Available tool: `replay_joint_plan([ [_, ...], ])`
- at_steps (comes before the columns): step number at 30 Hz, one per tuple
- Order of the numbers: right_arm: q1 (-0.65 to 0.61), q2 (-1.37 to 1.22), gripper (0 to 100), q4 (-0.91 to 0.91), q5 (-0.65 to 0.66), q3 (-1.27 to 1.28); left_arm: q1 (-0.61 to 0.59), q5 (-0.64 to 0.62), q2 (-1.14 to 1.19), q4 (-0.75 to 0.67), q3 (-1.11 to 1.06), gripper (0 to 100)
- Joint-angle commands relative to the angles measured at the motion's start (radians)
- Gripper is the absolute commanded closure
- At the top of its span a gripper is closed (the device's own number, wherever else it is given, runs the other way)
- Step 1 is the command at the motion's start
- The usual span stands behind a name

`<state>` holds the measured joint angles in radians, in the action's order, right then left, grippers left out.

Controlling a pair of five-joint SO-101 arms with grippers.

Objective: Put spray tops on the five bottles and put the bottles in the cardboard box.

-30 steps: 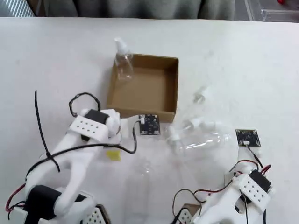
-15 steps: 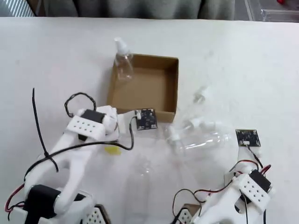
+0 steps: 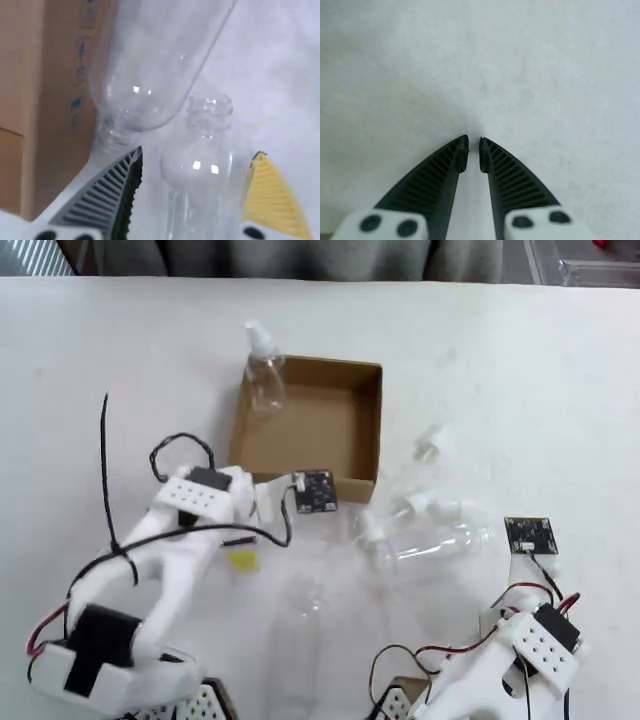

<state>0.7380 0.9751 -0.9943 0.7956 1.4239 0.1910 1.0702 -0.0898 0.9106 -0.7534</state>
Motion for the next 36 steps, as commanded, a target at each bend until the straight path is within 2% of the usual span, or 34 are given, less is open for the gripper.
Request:
replay_joint_plan([
  [1, -0.012, 0.019, 97.1, 0.015, 0.012, -0.003, -0.015, -0.008, 0.027, 0.049, 0.092, 68],
  [5, -0.012, 0.019, 97.1, 0.015, 0.012, -0.003, -0.015, -0.012, 0.027, 0.046, 0.089, 70],
  [11, -0.012, 0.019, 97.1, 0.015, 0.012, -0.003, -0.005, -0.008, 0.028, 0.063, 0.089, 94],
  [20, -0.012, 0.019, 97.1, 0.024, 0.012, -0.002, -0.005, -0.021, 0.027, 0.187, 0.092, 94],
  [31, -0.012, 0.016, 97.1, 0.027, 0.002, -0.002, -0.015, -0.321, 0.027, 0.267, 0.087, 94],
  [36, -0.012, 0.018, 97.1, 0.028, -0.046, -0.002, -0.016, -0.404, 0.025, 0.258, 0.051, 94],
])
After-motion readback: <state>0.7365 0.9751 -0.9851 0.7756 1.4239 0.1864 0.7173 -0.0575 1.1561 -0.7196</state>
